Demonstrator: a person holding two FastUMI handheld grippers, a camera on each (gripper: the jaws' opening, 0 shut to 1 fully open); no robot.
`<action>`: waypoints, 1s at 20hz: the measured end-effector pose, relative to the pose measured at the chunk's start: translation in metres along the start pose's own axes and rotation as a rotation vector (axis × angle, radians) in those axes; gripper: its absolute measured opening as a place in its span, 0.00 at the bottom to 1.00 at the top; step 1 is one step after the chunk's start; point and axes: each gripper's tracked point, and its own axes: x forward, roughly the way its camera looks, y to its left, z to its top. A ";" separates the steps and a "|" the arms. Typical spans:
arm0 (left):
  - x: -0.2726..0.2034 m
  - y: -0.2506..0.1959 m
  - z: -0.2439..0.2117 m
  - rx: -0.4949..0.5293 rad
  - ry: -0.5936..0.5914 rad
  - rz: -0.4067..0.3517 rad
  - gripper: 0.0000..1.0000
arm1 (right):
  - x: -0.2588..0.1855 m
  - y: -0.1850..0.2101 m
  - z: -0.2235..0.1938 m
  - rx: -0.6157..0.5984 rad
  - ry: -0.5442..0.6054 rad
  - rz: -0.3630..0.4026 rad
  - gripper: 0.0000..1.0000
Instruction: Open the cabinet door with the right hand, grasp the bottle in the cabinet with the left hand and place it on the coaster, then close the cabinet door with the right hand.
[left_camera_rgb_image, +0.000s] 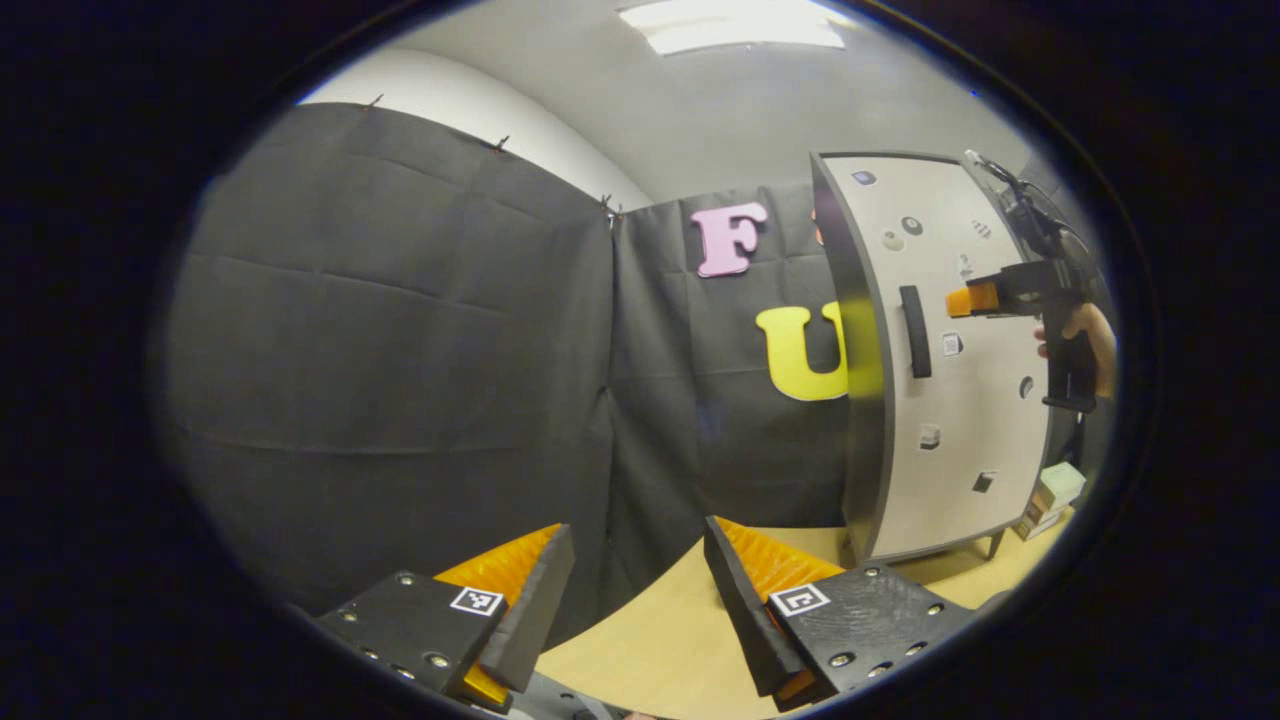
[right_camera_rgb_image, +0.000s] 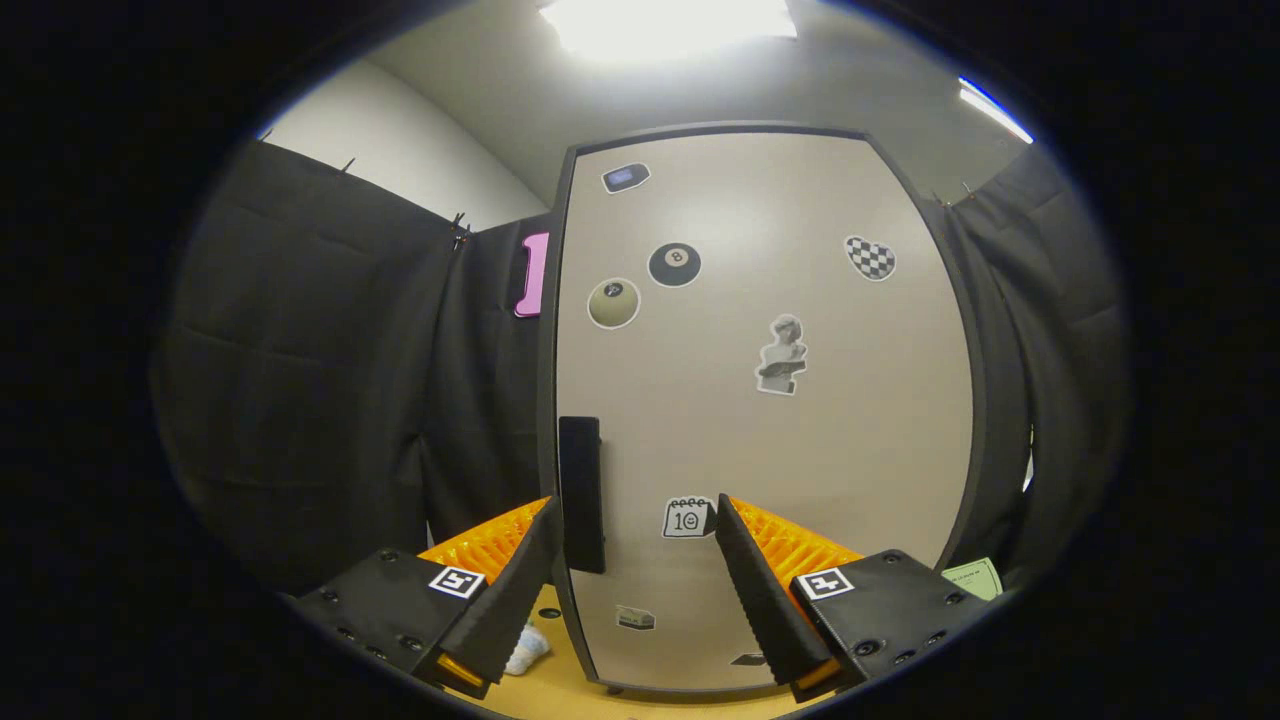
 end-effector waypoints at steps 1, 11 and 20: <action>0.001 0.007 -0.003 0.000 0.004 0.012 0.80 | 0.006 0.003 -0.002 0.001 0.011 -0.002 0.97; 0.010 0.052 -0.011 -0.010 0.014 0.069 0.80 | 0.060 0.033 -0.027 -0.001 0.120 -0.023 0.87; 0.000 0.064 -0.008 -0.021 -0.002 0.066 0.80 | 0.067 0.039 -0.035 0.064 0.222 -0.016 0.49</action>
